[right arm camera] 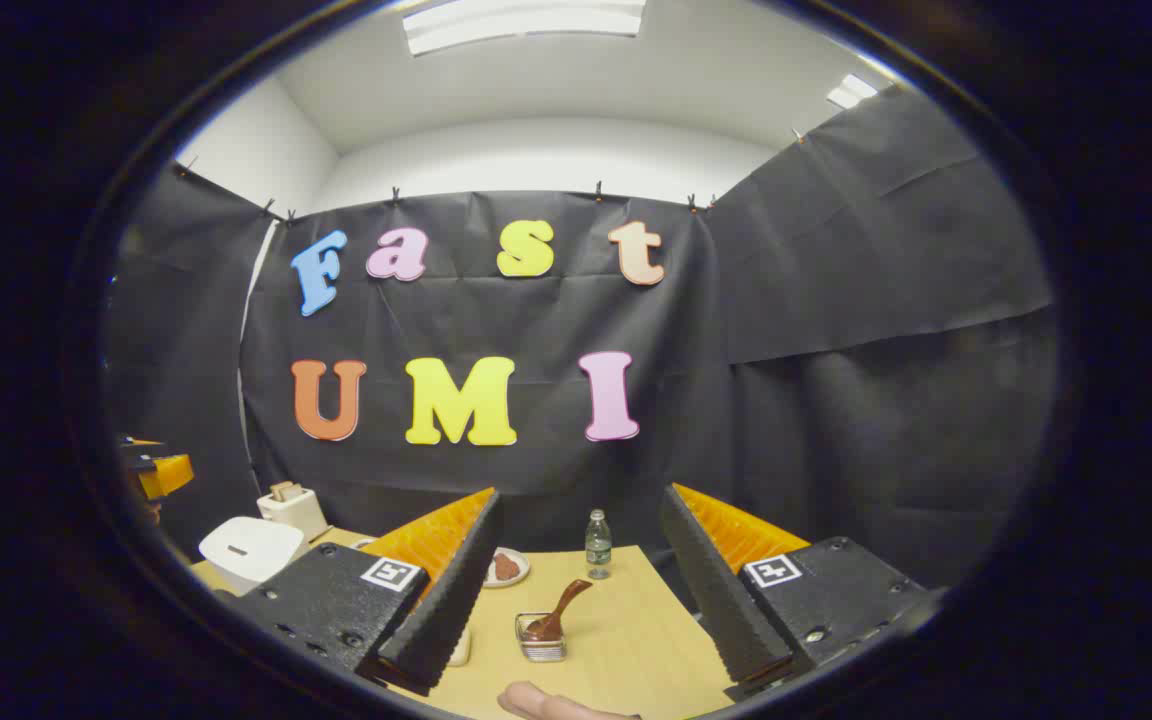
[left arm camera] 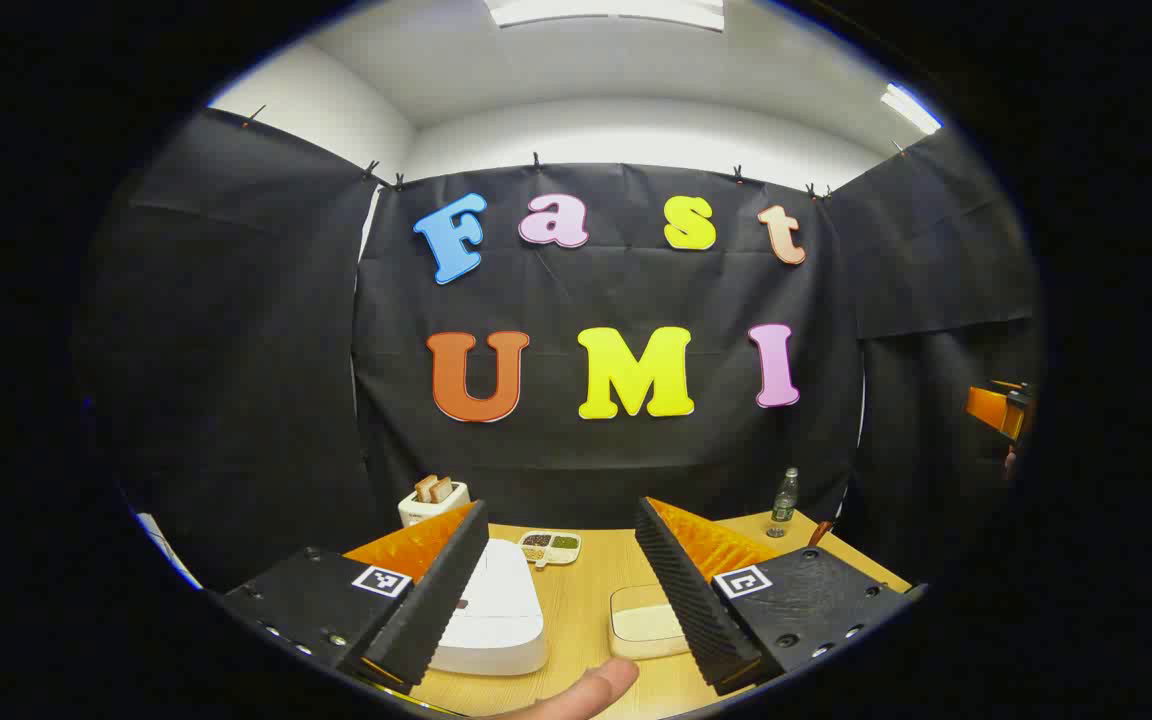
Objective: Close the left gripper, press the button to open the rice cooker; take a wooden spoon from the chopstick holder with the right hand, scoop a spoonful of rice and pour it into the rice cooker, then put the wooden spoon back into the chopstick holder.
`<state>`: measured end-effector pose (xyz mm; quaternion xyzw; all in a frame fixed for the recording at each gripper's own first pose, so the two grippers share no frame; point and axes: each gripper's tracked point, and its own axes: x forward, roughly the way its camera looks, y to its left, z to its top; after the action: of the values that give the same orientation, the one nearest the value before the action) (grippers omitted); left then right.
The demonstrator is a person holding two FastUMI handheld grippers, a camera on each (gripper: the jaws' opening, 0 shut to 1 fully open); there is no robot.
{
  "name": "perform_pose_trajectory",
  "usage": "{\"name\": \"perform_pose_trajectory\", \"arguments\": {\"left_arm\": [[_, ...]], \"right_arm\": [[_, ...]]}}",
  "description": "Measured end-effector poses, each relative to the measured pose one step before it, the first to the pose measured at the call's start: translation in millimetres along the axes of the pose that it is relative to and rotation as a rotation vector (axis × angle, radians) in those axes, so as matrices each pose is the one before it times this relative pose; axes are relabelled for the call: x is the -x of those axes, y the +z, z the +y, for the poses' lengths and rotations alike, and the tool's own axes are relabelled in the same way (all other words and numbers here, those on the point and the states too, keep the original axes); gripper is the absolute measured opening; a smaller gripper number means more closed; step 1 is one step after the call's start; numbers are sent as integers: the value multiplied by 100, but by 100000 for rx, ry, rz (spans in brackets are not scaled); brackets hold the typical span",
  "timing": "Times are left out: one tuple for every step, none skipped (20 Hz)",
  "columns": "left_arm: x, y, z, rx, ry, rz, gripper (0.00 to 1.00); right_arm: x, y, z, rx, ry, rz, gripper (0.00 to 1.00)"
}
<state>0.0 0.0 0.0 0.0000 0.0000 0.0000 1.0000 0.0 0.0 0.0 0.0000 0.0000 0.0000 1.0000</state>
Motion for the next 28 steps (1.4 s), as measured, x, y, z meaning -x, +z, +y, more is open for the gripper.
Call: {"name": "perform_pose_trajectory", "arguments": {"left_arm": [[-71, 87, 229, -152, 752, -688, 94], [45, -108, -92, -194, -374, -12, 94], [-150, -276, -126, -408, -709, 324, 94], [-180, -393, -243, -457, -455, 758, 94], [-60, -286, -91, -639, -579, 1151, 94], [27, -146, 7, -530, -327, 978, 94], [-69, -2, 9, -194, -144, 265, 94], [23, -83, -79, 350, -325, 107, 94], [-62, -89, 214, 270, 147, 97, 94], [-186, 1, 279, 130, 427, -560, 94], [-88, -188, 302, 227, 955, 114, 94], [-251, -242, 238, 247, 305, 292, 94], [-351, -294, 437, 185, 167, 688, 94], [-281, -151, 404, 10, 774, 63, 94], [-327, -188, 598, -330, 1306, -195, 94], [-297, -258, 519, -430, 993, 791, 94], [-441, -611, 500, 719, 633, 1455, 94], [-442, -340, 430, 1707, 162, 1056, 95], [-306, -64, -178, 1750, -904, 517, 94], [-153, 195, 236, 1046, -224, -789, 94], [-216, 389, 598, 156, 722, -1431, 94], [-225, 152, 437, 131, 488, -965, 93], [-342, -203, 89, 602, -465, -72, 88], [-113, -297, -196, 1194, -1937, 622, 85], [-186, -102, -34, 685, -1175, 144, 77], [-307, 27, 46, 518, -1040, -381, 74], [-105, -166, -80, 90, -1389, 456, 65], [-192, -177, 368, -270, 340, 484, 57]], "right_arm": [[-30, -48, -61, -162, 114, 78, 100], [-96, -87, -48, -452, 342, -65, 100], [-58, -78, 18, -415, 489, 112, 100], [-195, -169, -154, -401, -19, 268, 100], [-186, -99, -223, -916, -410, 107, 100], [-175, -105, -77, -1006, -124, -139, 100], [-115, -28, -11, -450, -170, -23, 100], [-211, -225, -137, -17, -294, 137, 100], [-137, -169, -54, 221, -134, 194, 100], [-60, -215, 35, 23, 182, 190, 98], [-116, -140, 103, -283, 507, 262, 100], [-209, -128, 94, -244, 419, 125, 100], [-187, -222, -74, -28, 20, 311, 100], [-241, -210, -49, 255, 80, 411, 100], [-220, -177, -107, 180, -53, 299, 100], [-203, -239, -187, 159, -455, -65, 100], [-319, -110, -195, 340, -127, -260, 100], [-311, -12, 76, 512, 505, -744, 100], [-359, -34, -81, 251, 445, -877, 100], [-316, -298, -297, -24, -18, -334, 99], [-284, -126, -113, -70, 307, -358, 100], [-339, -104, -119, -306, 217, -181, 100], [-228, -120, -105, -579, 189, 111, 100], [-195, -248, -143, -605, 121, 462, 99], [-187, -169, -27, -512, 314, 511, 100], [-162, -309, 51, -310, 539, 631, 100], [-100, -259, -22, -638, 292, 815, 100], [8, -280, 66, -1222, 340, 962, 100]]}}
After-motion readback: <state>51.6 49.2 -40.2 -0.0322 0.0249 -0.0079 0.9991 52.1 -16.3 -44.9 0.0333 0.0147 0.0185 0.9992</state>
